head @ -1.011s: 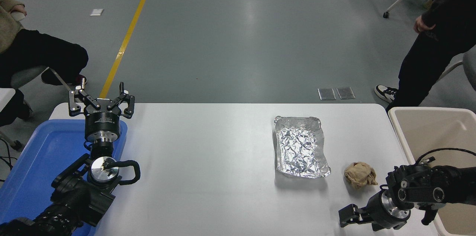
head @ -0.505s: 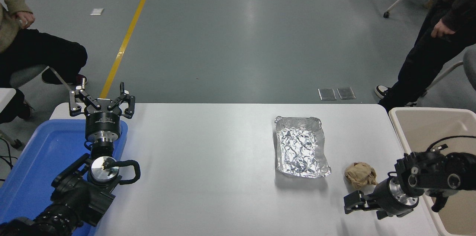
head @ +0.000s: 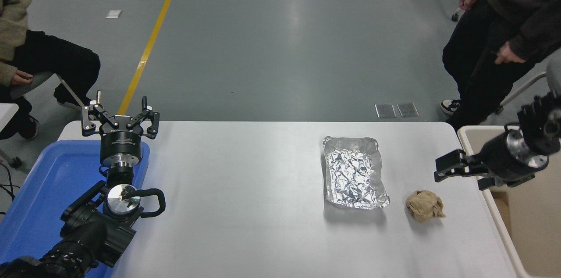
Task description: Pick up foil plate and place in dustbin
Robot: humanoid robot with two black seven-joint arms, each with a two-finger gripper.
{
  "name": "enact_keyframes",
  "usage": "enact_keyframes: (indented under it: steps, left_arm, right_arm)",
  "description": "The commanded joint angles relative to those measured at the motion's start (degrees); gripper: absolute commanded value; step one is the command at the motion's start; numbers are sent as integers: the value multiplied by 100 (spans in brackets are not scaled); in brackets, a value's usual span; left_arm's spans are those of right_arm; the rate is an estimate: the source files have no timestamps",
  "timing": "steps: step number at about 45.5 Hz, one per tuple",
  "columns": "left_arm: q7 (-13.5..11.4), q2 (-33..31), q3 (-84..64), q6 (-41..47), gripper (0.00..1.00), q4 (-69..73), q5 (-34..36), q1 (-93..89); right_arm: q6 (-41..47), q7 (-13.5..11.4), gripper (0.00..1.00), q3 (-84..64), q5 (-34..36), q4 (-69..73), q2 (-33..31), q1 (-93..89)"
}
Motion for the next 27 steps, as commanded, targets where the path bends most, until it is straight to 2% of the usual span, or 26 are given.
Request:
enact_keyframes:
  steps: [1,6,14,27]
  left_arm:
    - [0,5,0,0,99,0,0,0]
    - [0,-4,0,0,99,0,0,0]
    - [0,5,0,0,99,0,0,0]
    - [0,-4,0,0,99,0,0,0]
  right_arm:
    - [492,21,100,-684,695,586,648,1941]
    - [712,21,100,-658,950,648,938,2311]
    - [844,30,100,-561,986,613,1246,2558]
    - [940,38,100,-323,968,244,1281,2531]
